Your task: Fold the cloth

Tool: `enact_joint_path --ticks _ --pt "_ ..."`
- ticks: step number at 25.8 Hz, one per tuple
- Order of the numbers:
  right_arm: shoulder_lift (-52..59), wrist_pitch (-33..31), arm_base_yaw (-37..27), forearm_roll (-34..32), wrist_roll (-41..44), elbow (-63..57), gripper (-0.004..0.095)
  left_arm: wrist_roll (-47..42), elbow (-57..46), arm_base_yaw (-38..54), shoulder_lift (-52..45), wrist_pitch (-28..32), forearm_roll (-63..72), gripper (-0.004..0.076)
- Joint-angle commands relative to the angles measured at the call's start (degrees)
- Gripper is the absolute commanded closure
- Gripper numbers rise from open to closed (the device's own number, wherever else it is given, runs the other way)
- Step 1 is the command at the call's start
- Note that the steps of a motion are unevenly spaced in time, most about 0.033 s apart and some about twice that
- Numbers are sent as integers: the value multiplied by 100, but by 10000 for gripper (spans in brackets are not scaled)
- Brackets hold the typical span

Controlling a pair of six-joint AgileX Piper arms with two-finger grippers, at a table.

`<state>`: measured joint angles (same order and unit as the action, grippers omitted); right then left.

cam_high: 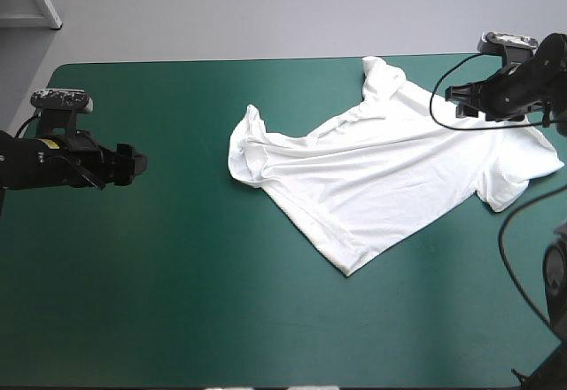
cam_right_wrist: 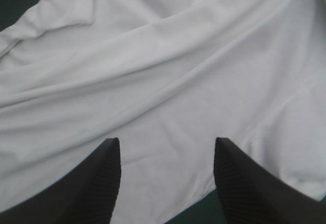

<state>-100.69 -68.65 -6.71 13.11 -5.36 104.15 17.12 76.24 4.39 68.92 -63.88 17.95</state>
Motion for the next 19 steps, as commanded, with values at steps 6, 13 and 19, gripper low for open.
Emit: enact_joint_path --ticks 6,13,19 --pt "2599 211 1252 37 10 -1718 398 190 147 -37 -115 323 537 150" --pt "3961 470 2117 32 369 -2889 397 231 147 -37 72 488 572 150" --pt "4016 183 2153 81 244 -3002 394 1132 418 -256 1129 1167 1744 150"
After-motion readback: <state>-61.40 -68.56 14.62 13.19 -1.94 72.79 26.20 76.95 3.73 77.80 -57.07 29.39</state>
